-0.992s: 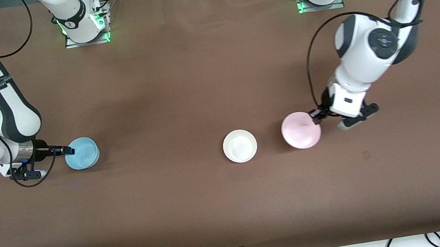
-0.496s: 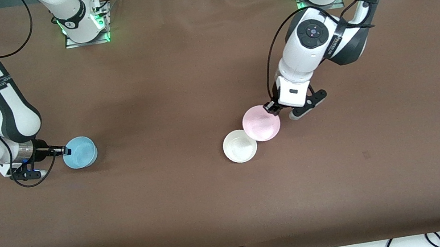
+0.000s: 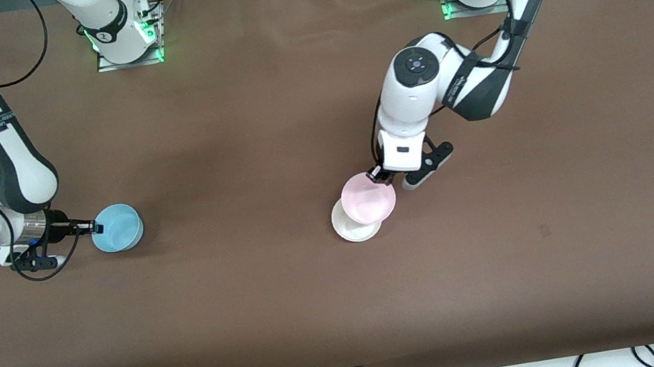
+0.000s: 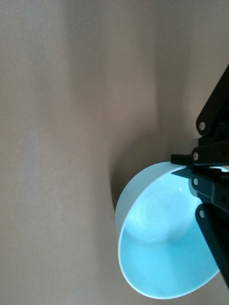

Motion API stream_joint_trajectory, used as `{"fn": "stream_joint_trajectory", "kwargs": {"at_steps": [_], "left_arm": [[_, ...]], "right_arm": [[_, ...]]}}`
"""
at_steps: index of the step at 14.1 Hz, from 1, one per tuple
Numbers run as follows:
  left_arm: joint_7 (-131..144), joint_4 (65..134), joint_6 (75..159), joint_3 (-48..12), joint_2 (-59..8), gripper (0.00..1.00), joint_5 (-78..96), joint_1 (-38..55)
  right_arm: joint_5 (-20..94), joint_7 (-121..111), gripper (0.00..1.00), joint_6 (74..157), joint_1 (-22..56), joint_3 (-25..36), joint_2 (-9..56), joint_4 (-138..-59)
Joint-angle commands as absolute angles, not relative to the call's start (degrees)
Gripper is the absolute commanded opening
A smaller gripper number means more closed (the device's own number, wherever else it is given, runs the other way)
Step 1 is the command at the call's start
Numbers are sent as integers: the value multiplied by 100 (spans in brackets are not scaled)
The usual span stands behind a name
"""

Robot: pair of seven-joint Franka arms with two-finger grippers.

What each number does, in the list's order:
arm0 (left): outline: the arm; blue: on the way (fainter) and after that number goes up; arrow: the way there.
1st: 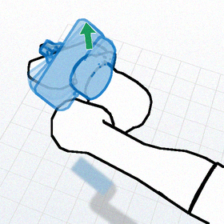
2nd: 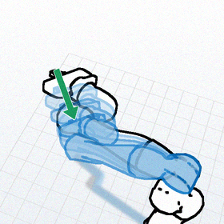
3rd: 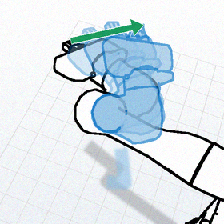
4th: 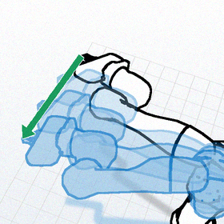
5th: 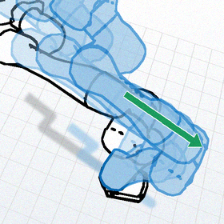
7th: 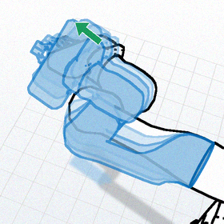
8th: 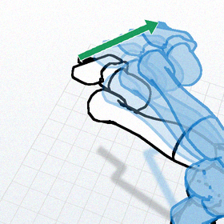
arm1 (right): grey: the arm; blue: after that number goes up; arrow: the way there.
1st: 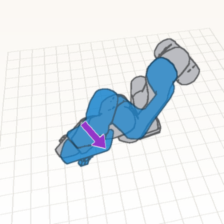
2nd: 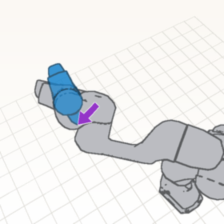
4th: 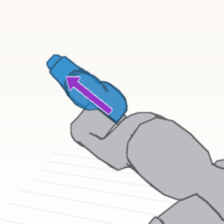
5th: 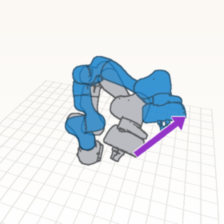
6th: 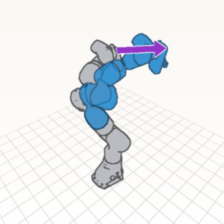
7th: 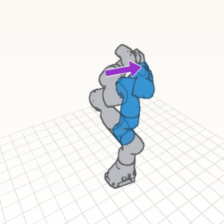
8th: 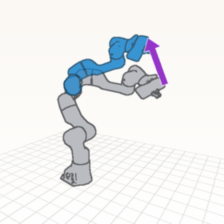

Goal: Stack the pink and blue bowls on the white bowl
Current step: 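Carry the pink bowl with the left gripper onto the white bowl, then release the pink bowl while the right gripper lifts the blue bowl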

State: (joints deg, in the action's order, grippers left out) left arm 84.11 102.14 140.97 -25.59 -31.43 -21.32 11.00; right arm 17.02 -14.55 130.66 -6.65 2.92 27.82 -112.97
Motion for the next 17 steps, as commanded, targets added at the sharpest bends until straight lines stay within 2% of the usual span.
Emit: {"fn": "stream_joint_trajectory", "kwargs": {"at_steps": [1, 8, 17], "left_arm": [[8842, 9800, 14054, -2505, -3428, 0, -2470, 1257], [8956, 9800, 14212, -2514, -3568, 0, -2408, 1257], [9229, 9800, 14423, -2479, -3779, 0, -2461, 1406]], "right_arm": [[1837, -1591, 0, 12412, -721, 246, 2698, -10883], [1828, -1512, 0, 11260, -703, -78, 2619, -10073], [1846, -448, 0, 11145, -80, -264, 2654, -9783]]}}
